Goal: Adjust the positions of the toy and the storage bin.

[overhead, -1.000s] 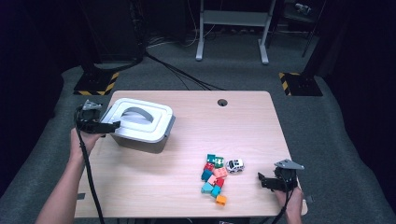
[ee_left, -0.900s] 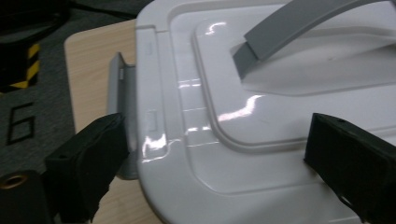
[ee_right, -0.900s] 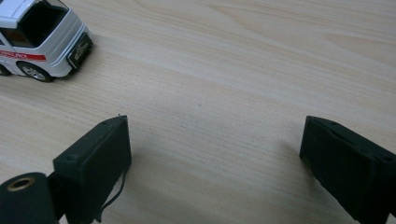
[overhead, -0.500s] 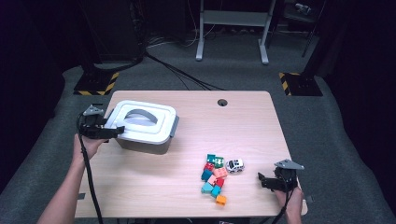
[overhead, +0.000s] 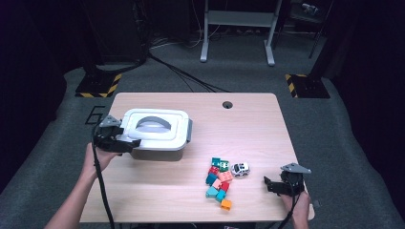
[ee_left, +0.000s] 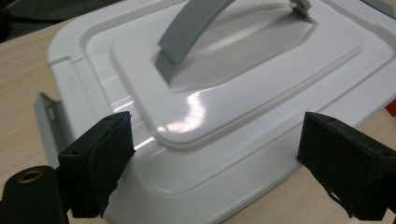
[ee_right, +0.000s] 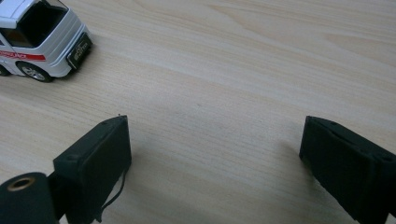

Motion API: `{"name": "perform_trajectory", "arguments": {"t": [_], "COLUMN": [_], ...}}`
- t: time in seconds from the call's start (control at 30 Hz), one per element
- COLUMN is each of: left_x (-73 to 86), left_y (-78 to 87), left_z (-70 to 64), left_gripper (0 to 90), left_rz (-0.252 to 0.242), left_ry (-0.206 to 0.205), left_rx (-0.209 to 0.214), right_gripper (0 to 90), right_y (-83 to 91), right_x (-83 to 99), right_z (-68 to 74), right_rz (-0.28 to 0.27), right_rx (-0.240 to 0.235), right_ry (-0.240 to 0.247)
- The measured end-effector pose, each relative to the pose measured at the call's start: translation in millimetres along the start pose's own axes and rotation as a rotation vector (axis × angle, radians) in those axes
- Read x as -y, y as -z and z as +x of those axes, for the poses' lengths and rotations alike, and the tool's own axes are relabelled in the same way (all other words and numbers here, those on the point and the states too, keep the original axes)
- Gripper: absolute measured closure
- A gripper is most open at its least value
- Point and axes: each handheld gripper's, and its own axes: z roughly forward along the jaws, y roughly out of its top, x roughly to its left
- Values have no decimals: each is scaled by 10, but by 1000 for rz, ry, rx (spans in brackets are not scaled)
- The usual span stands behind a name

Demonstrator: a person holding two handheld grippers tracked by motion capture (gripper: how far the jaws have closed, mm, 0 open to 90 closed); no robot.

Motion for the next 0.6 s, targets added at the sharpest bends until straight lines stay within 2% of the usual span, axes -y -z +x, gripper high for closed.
{"name": "perform_trajectory", "arguments": {"t": [0.07,0.27,0.47,0.6], "left_x": [-27,-198,-449,-581], "left_y": [-21,-50,-175,-275], "left_z": [-30,60,101,113], "left_gripper": [98,71,89,146], "left_rz": [-11,-33,-27,-9], "left_ry": [-12,-29,-125,-167], "left_rx": [-32,-16,8,40], "right_gripper": [83,84,84,84], "right_y": [0,0,0,-5], "right_x": [0,0,0,3], "right_z": [0,-1,-1,0], "right_rz": [0,0,0,-9], "right_rx": [0,0,0,2], "right_ry": [0,0,-1,-2]}}
